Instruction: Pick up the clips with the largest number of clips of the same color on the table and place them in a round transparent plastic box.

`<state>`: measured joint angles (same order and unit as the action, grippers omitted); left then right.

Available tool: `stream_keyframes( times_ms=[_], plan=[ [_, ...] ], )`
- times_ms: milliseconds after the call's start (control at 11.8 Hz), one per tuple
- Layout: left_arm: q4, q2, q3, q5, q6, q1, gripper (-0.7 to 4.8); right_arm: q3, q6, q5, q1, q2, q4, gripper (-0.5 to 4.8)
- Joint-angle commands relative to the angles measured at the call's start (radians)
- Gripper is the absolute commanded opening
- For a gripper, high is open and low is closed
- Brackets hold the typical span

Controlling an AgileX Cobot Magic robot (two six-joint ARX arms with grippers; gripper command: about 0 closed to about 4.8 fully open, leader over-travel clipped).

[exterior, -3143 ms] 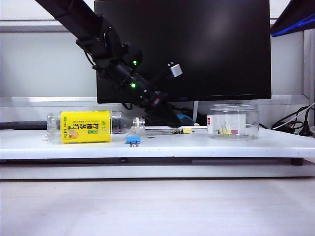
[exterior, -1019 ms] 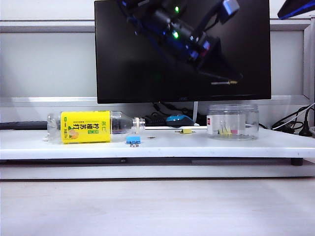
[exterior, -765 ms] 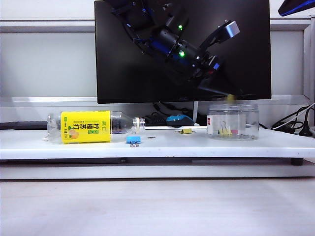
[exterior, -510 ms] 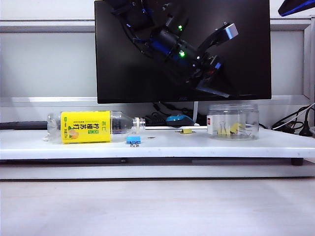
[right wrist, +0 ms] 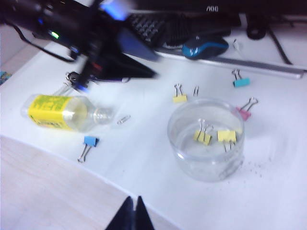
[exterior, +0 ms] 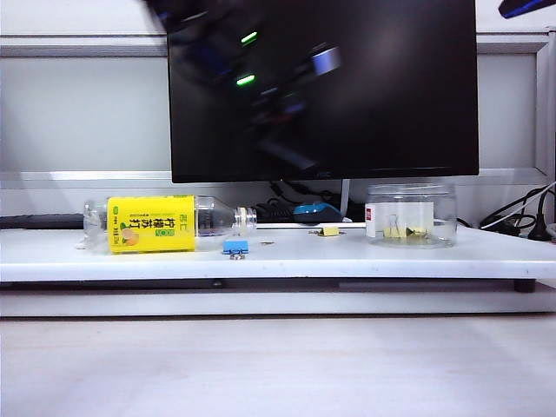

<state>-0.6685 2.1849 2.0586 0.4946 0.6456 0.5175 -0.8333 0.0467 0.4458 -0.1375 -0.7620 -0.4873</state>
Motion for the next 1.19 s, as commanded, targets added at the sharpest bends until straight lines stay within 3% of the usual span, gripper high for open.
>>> stream_keyframes(
  times_ms=[85, 425, 510, 680, 850, 934, 1189],
  plan=[
    [-0.090, 0.002, 0.004, 0.214, 0.193, -0.095, 1.74, -0.004, -0.002, 0.005, -0.001, 0.006, -0.021, 0.13],
    [-0.026, 0.051, 0.004, 0.238, 0.192, -0.088, 1.74, -0.004, 0.010, 0.066, -0.003, 0.006, -0.017, 0.13],
    [0.018, 0.079, 0.004, 0.114, 0.124, -0.044, 1.79, -0.004, 0.025, 0.077, -0.007, 0.007, -0.018, 0.13],
    [0.037, 0.090, 0.004, 0.058, 0.166, -0.003, 1.86, -0.004, 0.029, 0.077, -0.007, 0.007, -0.018, 0.13],
    [0.105, 0.090, 0.005, -0.091, 0.078, 0.023, 3.09, -0.004, 0.031, 0.077, -0.007, 0.007, -0.017, 0.13],
    [0.118, 0.092, 0.004, -0.134, 0.029, 0.026, 3.14, -0.004, 0.031, 0.077, -0.007, 0.007, -0.017, 0.13],
    [0.129, 0.131, 0.004, -0.139, -0.094, 0.029, 3.14, -0.004, 0.031, 0.077, -0.007, 0.007, -0.012, 0.13]
  ],
)
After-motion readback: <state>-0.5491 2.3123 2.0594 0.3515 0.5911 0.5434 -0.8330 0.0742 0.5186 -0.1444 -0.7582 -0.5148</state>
